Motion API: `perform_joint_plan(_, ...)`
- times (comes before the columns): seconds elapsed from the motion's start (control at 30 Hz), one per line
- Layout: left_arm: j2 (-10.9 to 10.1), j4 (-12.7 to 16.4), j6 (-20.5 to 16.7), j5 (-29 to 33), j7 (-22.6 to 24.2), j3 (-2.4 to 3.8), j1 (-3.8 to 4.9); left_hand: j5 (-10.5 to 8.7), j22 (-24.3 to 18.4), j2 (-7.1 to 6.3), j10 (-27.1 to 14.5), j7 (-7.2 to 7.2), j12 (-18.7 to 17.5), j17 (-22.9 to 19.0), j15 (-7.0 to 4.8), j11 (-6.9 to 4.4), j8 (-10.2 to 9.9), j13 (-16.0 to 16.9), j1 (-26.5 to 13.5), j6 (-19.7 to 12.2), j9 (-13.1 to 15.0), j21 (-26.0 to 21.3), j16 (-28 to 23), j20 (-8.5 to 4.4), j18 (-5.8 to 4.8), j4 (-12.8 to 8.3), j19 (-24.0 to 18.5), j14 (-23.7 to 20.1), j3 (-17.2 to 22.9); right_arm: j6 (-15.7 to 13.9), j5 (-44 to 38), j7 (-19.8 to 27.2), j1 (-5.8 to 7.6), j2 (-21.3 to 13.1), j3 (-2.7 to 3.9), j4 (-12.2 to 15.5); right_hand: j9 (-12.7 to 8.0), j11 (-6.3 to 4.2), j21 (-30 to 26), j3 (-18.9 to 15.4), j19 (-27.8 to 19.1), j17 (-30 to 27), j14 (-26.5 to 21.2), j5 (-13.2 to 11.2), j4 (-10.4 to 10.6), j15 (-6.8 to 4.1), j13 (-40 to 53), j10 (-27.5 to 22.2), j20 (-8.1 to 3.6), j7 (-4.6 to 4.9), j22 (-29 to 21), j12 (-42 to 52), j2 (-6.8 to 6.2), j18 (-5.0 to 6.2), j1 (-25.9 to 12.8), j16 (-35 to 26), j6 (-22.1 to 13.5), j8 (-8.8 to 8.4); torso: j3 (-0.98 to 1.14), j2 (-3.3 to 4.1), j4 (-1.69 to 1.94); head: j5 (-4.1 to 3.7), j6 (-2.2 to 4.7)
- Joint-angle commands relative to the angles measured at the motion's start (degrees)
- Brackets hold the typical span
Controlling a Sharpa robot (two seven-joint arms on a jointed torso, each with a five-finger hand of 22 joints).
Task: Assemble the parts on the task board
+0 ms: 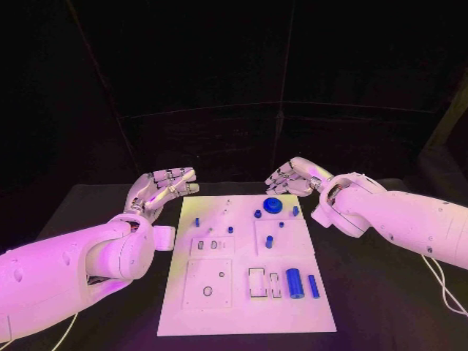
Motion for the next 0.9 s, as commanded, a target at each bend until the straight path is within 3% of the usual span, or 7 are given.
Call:
perform_joint_plan(0.03, -0.5, 1.7, 2.7, -1.1, -0.6, 0.06, 0.09, 0.1, 0.0, 0.48, 3.3, 0.14, 0.1, 0.5, -0.9, -0.79, 0.3, 0.2, -0.1, 2.5, 0.0, 0.7, 0.4, -0.73, 0.84, -1.5, 2.8, 3.1, 0.1, 2.5, -16.6, -5.8, 0.25, 0.5, 0.08, 0.4, -0.1, -1.7, 10.4, -0.1, 4.8, 2.8, 10.8, 0.2, -1.4, -3.3, 0.0, 4.5, -3.53, -1.16, 5.9, -1.9, -1.2, 0.98, 1.9, 3.7, 3.1, -1.49, -0.14, 1.22, 0.57, -0.34, 0.0)
perform_joint_plan(0.27, -2.0, 4.6, 5.1, -2.7, -1.1, 0.05, 0.09, 0.09, 0.0, 0.37, 3.7, 0.31, -0.1, 0.8, -1.08, -0.76, 0.1, 0.2, -0.8, 2.6, 0.0, 0.8, 0.6, -0.93, 0.84, -1.6, 3.5, 4.0, -0.2, 4.5, -27.1, -9.8, 0.36, 1.3, 0.11, 1.3, -0.1, -1.76, 15.6, -1.4, 4.7, 5.6, 14.3, -2.2, -1.2, -3.87, 0.1, 4.0, -4.14, -1.23, 9.1, -3.4, -1.81, 0.94, 0.4, 7.3, 2.9, -2.68, -0.22, 2.38, 0.98, -0.61, 0.32)
perform_joint_plan(0.53, -2.5, 5.3, 6.8, -2.9, -1.4, 0.05, 0.1, 0.1, -0.1, 0.49, 4.0, 0.27, -0.1, 1.0, -1.21, -0.85, 0.0, 0.2, -1.1, 2.7, 0.0, 1.0, 0.7, -1.08, 0.84, -1.6, 4.0, 4.4, -0.4, 6.6, -32.3, -11.8, 0.66, 2.5, 0.14, 1.2, -0.2, -2.09, 22.7, -2.5, 5.1, 11.1, 17.3, -2.4, -1.2, -4.57, 0.0, 3.0, -5.05, -1.73, 13.5, -4.0, -1.59, 1.0, 0.6, 15.2, 2.1, -3.01, -0.26, 3.47, 1.23, -0.96, 0.31)
perform_joint_plan(0.9, -2.4, 5.4, 7.5, -3.0, -2.0, 0.05, 0.14, 0.1, -0.1, 0.52, 3.9, 0.34, -0.1, 1.1, -1.23, -0.81, 0.0, 0.2, -1.3, 2.7, 0.0, 1.0, 0.7, -1.12, 0.83, -1.5, 4.2, 4.6, -0.5, 8.5, -34.3, -13.2, 1.05, 3.6, 0.15, 0.6, -0.1, -2.09, 31.3, -3.3, 4.7, 19.5, 18.0, -2.0, -1.3, -4.57, 0.1, 2.0, -5.33, -1.99, 18.8, -3.6, -0.39, 1.11, 0.9, 28.9, 1.8, -2.89, -0.26, 4.07, 1.39, -1.19, 0.11)
